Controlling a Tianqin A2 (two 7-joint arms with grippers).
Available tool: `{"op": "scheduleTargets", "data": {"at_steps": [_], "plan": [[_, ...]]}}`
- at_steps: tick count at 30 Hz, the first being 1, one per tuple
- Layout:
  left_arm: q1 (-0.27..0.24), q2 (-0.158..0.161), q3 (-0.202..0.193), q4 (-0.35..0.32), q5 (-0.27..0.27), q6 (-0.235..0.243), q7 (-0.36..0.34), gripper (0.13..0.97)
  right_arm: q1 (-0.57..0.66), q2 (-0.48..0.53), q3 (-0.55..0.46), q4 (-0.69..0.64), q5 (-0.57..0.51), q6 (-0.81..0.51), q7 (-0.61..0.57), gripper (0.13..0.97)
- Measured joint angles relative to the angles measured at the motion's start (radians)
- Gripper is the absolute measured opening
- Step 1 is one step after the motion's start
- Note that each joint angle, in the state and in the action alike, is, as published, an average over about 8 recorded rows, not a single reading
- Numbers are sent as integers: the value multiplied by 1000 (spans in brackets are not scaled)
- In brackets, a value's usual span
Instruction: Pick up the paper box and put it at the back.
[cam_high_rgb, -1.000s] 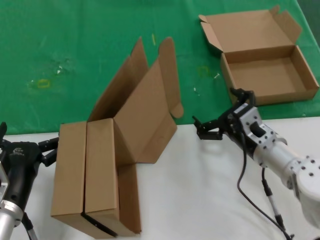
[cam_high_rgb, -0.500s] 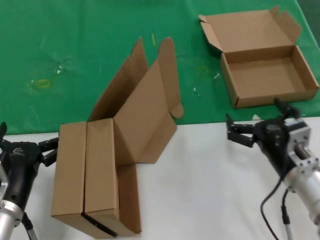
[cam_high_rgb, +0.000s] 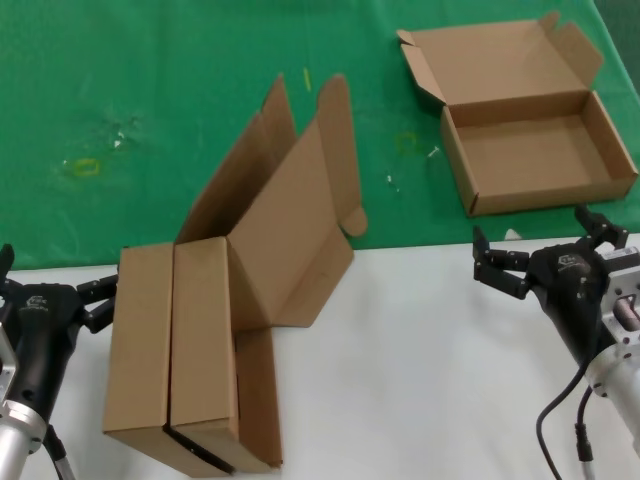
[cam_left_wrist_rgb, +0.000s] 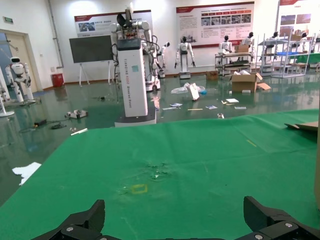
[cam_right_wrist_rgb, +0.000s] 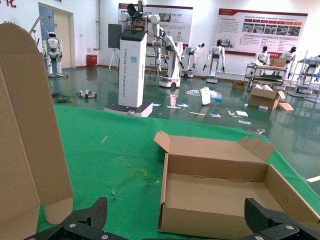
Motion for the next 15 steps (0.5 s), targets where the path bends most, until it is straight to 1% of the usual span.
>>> {"op": "scheduleTargets", "data": {"at_steps": [15], "plan": [[0, 0, 0, 0, 0, 0, 0, 966, 0, 0, 0, 0, 0, 0, 0, 966]]}}
